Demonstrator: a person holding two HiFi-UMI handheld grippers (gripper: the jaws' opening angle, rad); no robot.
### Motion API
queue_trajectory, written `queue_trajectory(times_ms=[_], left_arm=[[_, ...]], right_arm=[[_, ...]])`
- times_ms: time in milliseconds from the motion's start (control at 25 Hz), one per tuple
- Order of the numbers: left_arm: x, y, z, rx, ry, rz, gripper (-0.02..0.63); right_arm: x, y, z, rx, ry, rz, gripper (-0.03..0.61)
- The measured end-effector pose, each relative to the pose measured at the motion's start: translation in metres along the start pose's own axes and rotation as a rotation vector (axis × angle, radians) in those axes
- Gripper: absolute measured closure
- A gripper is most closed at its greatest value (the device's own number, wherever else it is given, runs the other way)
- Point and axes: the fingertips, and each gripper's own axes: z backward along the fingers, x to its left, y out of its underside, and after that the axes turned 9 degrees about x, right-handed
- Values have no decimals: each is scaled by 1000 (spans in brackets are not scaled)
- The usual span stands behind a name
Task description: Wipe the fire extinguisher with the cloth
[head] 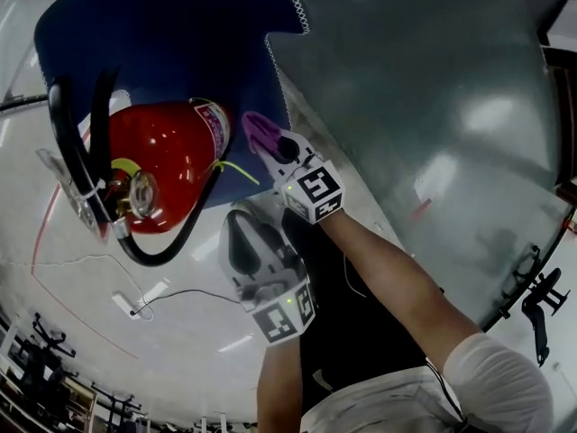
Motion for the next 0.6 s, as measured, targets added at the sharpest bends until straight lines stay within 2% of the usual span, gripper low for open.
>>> queue_trajectory(times_ms=[200, 600], left_arm=[[9, 9, -5, 8, -18, -6, 609], [15, 18, -7, 38, -12, 18, 609]], right_arm=[[-6, 15, -26, 38, -5, -23, 526], [-1, 14, -47, 60, -42, -48, 526]])
